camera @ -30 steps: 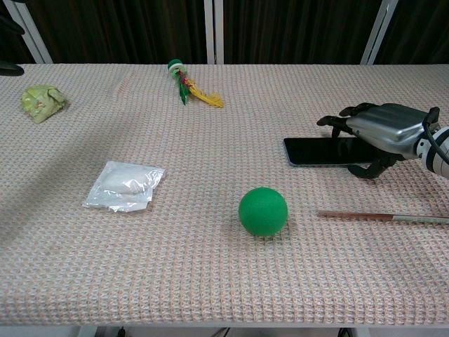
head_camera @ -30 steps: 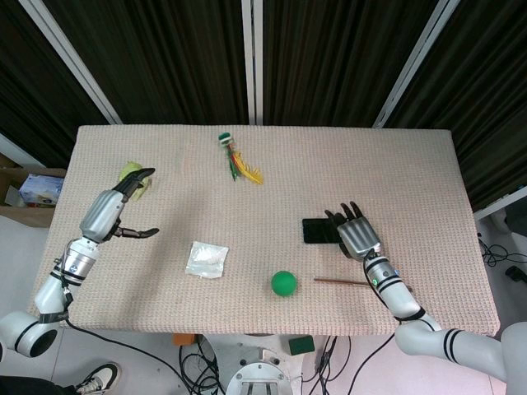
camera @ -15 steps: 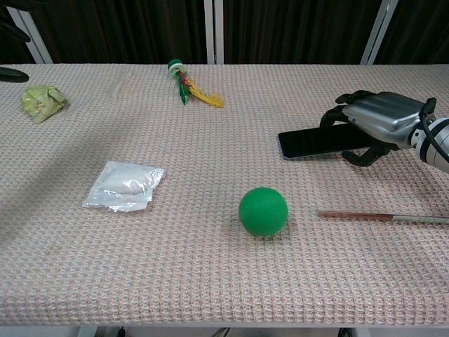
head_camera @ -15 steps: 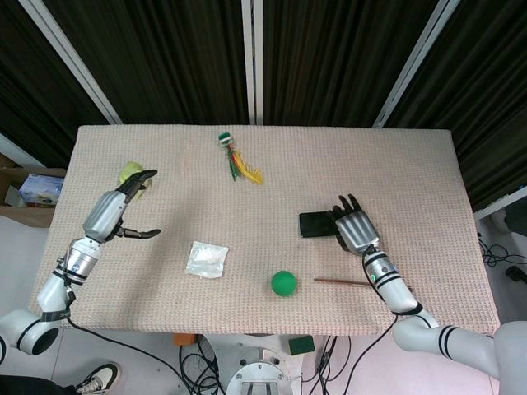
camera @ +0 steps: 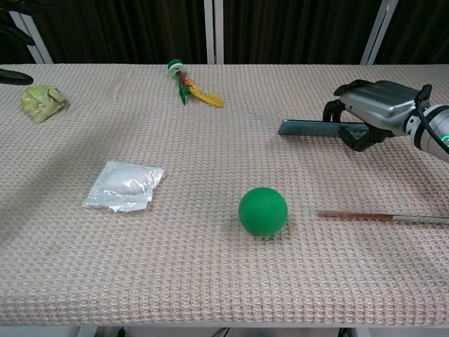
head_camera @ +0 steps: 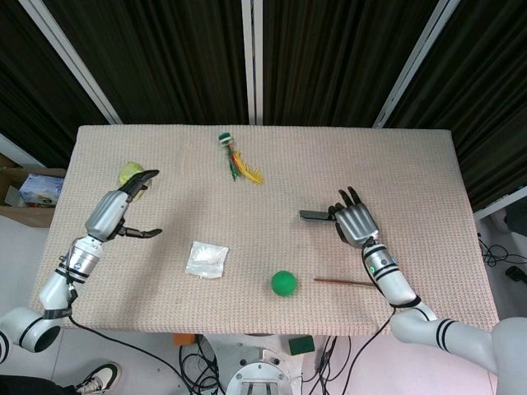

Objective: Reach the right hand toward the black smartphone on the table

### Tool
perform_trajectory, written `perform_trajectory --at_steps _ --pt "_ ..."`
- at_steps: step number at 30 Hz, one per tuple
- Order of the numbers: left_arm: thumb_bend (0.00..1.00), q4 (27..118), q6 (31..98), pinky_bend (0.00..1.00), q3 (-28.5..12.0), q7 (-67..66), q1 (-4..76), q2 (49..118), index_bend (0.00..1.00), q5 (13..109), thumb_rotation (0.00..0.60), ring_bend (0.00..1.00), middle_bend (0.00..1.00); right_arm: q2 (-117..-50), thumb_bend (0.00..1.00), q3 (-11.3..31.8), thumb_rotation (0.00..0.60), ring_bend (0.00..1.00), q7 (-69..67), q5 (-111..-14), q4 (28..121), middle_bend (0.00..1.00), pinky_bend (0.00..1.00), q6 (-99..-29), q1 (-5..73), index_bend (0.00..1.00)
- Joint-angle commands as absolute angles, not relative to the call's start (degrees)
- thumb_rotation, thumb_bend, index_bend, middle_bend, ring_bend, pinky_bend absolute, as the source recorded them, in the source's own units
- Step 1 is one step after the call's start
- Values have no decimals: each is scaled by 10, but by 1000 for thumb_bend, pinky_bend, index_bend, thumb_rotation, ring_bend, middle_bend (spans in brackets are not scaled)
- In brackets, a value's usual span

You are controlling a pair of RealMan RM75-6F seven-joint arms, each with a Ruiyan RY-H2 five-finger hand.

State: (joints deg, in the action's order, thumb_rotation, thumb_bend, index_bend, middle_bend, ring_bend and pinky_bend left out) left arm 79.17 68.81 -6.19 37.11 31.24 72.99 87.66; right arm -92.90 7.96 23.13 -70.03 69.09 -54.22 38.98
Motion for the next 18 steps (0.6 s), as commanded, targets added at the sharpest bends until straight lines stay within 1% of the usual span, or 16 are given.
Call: perform_trajectory --at_steps 1,3,7,9,10,11,12,13,14,15,16,18 --pt "15 790 685 241 -62 372 314 731 84 876 600 78 91 -930 661 90 600 85 223 -694 683 465 0 -533 398 475" --pt "15 788 683 241 -62 373 315 733 84 874 600 78 91 -929 665 98 600 90 221 -685 674 480 0 -521 406 494" --pt "16 784 679 241 -63 375 317 734 84 871 600 78 91 -929 681 111 600 90 222 -655 658 484 0 -488 420 498" --pt "16 782 677 241 -64 376 319 734 84 870 600 78 91 -927 682 117 600 84 214 -638 655 461 0 -470 424 448" --pt "16 781 676 241 -64 377 319 735 84 869 600 78 91 -927 670 121 600 57 208 -630 653 396 0 -463 426 351" --pt "16 780 676 241 -65 377 320 735 84 869 600 78 91 -929 645 126 600 30 202 -626 650 292 0 -467 426 210" --pt "16 779 675 241 -65 377 320 736 84 868 600 78 91 -936 610 132 600 10 190 -638 641 201 0 -492 425 106" --pt "16 778 676 241 -65 377 320 736 84 868 600 78 91 -945 564 135 600 0 170 -660 630 102 0 -520 422 23" --pt "15 777 676 241 -66 377 320 737 84 867 600 78 91 -954 522 136 600 0 145 -687 616 45 0 -555 418 0" --pt "15 777 676 241 -66 377 320 737 84 866 600 78 91 -963 499 136 600 0 116 -714 598 18 0 -587 415 0" --pt "15 776 676 241 -66 378 320 737 84 866 600 78 91 -972 482 135 595 0 77 -741 577 0 0 -618 412 0" --pt "15 775 677 242 -66 379 319 736 84 865 600 78 91 -975 471 135 557 0 32 -759 558 0 0 -637 410 0"
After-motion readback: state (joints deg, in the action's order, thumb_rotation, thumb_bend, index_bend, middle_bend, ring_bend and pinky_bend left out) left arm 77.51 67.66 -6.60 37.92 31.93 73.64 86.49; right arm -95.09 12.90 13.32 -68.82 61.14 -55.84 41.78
